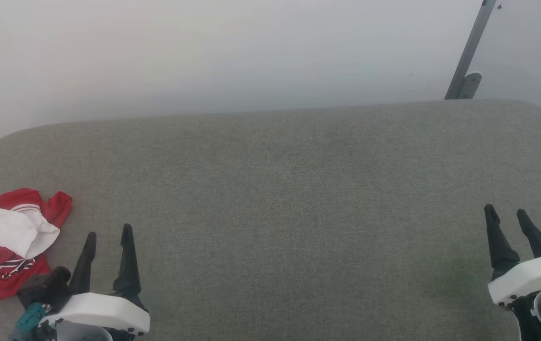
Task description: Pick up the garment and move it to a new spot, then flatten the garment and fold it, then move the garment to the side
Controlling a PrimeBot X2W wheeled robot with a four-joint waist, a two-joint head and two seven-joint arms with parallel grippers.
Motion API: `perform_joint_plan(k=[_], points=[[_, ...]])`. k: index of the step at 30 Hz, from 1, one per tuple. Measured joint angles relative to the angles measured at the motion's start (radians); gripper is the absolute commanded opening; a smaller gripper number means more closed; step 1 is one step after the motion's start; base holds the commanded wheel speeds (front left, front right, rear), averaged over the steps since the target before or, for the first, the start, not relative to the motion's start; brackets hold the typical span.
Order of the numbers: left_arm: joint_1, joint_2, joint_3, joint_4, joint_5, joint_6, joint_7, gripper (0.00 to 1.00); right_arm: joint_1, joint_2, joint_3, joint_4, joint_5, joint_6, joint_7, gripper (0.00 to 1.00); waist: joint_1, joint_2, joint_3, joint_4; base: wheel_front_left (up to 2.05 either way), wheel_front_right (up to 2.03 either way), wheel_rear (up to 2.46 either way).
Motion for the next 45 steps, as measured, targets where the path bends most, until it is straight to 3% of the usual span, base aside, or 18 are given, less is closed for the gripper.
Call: perform_joint_plan(k=[31,45], points=[[0.017,0.004,-0.001,-0.013,0.202,0.008,-0.056,1.00,-0.016,-0.048,0.033,0.001,-0.202,0.000,-0.043,1.00,0.0000,0.0000,-0.017,0.003,0.00,0.00,0.00],[0.017,0.004,0.004,-0.007,0.201,-0.002,-0.062,1.00,-0.019,-0.053,0.041,0.000,-0.224,0.000,-0.058,1.00,0.0000,0.0000,-0.019,0.005,0.00,0.00,0.00]])
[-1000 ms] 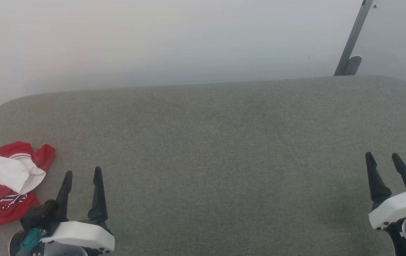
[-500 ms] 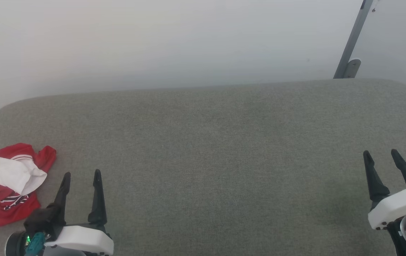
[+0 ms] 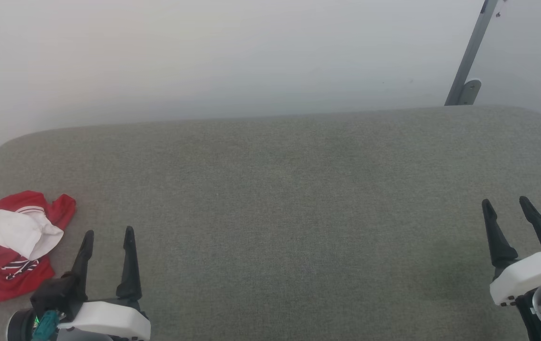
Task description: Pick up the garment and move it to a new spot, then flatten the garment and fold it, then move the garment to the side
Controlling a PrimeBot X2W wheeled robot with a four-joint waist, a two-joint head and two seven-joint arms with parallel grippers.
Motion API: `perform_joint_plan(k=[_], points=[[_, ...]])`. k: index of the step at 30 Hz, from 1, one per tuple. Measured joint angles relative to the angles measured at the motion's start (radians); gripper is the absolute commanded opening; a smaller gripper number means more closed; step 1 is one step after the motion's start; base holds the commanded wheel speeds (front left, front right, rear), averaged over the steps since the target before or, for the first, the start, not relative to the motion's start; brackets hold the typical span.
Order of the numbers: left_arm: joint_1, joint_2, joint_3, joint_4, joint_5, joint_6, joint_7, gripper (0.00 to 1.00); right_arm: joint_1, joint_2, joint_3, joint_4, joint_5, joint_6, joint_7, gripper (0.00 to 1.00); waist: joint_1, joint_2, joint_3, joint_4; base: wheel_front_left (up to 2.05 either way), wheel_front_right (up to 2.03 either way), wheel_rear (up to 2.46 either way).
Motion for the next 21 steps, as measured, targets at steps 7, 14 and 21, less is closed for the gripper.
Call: perform_joint_plan(k=[7,14,21], points=[[0.000,-0.006,0.019,0.006,-0.029,0.002,0.000,1.00,0.000,-0.004,0.026,-0.009,0.003,0.000,-0.007,1.00,0.0000,0.0000,0.000,0.016,0.00,0.00,0.00],[-0.004,0.003,0.049,0.017,-0.055,0.011,0.001,1.00,-0.006,-0.003,0.086,-0.017,0.006,0.000,-0.005,1.00,-0.0001,0.0000,-0.009,0.077,0.00,0.00,0.00],[0.003,0.025,0.067,0.007,-0.064,0.020,0.016,1.00,-0.032,0.006,0.158,-0.014,0.006,0.000,0.001,1.00,0.0000,0.0000,-0.026,0.170,0.00,0.00,0.00]])
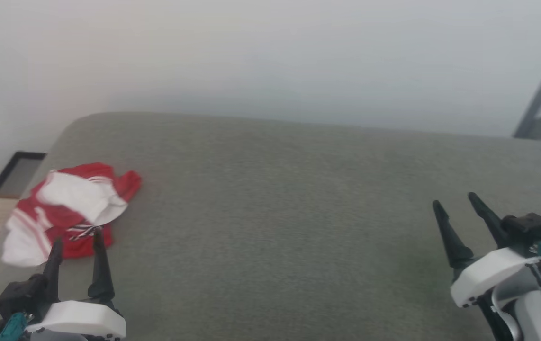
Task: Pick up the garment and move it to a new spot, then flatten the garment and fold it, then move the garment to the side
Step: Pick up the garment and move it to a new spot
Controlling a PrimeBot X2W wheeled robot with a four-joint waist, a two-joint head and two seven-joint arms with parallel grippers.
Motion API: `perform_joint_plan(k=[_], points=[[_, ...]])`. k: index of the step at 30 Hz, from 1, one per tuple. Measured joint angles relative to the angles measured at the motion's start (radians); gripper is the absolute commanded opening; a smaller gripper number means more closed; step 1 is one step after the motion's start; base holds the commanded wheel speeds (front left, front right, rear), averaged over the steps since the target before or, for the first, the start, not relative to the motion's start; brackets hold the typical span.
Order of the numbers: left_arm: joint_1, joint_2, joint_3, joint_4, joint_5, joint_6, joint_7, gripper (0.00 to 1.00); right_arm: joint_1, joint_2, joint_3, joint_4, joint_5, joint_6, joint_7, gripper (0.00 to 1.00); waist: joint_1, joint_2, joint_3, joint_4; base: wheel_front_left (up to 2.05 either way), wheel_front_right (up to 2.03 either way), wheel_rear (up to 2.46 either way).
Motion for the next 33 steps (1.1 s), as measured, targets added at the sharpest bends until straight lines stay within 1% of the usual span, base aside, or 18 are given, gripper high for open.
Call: perform_joint_plan(k=[6,9,16,17,21,29,33], points=[[0.016,0.007,0.009,-0.024,-0.012,0.002,0.016,1.00,-0.015,0.019,0.040,0.015,0.000,0.000,0.000,1.00,0.0000,0.0000,-0.019,0.086,0.00,0.00,0.00],[0.039,0.005,0.010,-0.043,-0.017,0.010,0.021,1.00,-0.017,0.025,0.056,0.021,0.002,0.000,-0.002,1.00,0.0001,0.0000,-0.028,0.126,0.00,0.00,0.00],[0.049,0.018,0.016,-0.068,-0.025,0.019,0.035,1.00,-0.023,0.032,0.068,0.032,0.003,0.000,-0.010,1.00,0.0000,0.0000,-0.041,0.198,0.00,0.00,0.00],[0.049,0.012,0.020,-0.070,-0.035,0.025,0.036,1.00,-0.023,0.033,0.068,0.036,0.003,0.000,-0.012,1.00,0.0000,0.0000,-0.041,0.211,0.00,0.00,0.00],[0.049,0.004,0.024,-0.066,-0.043,0.035,0.041,1.00,-0.024,0.034,0.068,0.042,0.003,0.000,-0.015,1.00,0.0000,0.0000,-0.038,0.225,0.00,0.00,0.00],[0.017,-0.004,0.020,-0.047,-0.058,0.045,0.048,1.00,-0.026,0.019,0.063,0.029,0.008,0.000,-0.011,1.00,0.0001,0.0000,-0.014,0.227,0.00,0.00,0.00],[-0.037,-0.002,0.015,-0.037,-0.058,0.054,0.057,1.00,-0.033,-0.007,0.050,0.012,0.012,0.000,-0.006,1.00,0.0001,0.0000,0.015,0.220,0.00,0.00,0.00]])
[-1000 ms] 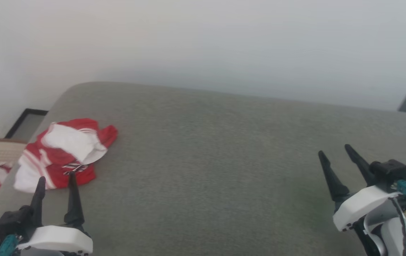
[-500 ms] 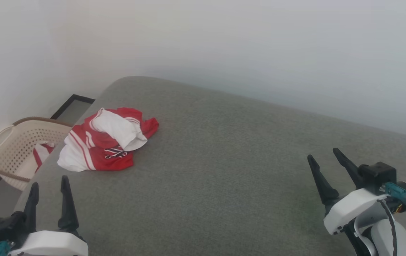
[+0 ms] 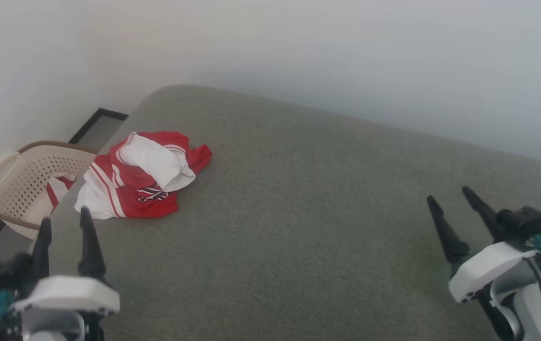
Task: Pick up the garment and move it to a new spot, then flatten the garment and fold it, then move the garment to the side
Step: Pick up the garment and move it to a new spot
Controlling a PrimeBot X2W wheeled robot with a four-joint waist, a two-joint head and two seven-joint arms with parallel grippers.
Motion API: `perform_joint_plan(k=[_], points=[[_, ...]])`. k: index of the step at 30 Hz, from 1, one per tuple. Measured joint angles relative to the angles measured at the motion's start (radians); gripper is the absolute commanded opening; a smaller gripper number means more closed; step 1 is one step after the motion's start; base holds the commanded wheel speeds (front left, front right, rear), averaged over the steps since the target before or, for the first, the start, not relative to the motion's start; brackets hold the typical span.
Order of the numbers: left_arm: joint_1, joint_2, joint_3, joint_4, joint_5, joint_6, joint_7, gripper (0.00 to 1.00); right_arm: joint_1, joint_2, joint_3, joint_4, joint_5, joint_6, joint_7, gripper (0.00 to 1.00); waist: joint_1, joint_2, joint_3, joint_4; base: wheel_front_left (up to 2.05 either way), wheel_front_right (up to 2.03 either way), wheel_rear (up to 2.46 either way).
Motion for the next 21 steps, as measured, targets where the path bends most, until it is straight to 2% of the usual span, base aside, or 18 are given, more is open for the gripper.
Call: perform_joint_plan(k=[11,21], points=[[-0.224,0.024,-0.022,0.083,0.010,0.021,0.025,1.00,-0.030,-0.119,-0.037,-0.095,0.028,0.000,0.040,1.00,0.0000,0.0000,0.141,-0.048,0.00,0.00,0.00],[-0.454,0.033,-0.020,0.286,0.001,0.044,0.034,1.00,-0.050,-0.240,-0.069,-0.193,0.064,0.000,0.067,1.00,0.0000,0.0000,0.307,-0.110,0.00,0.00,0.00]])
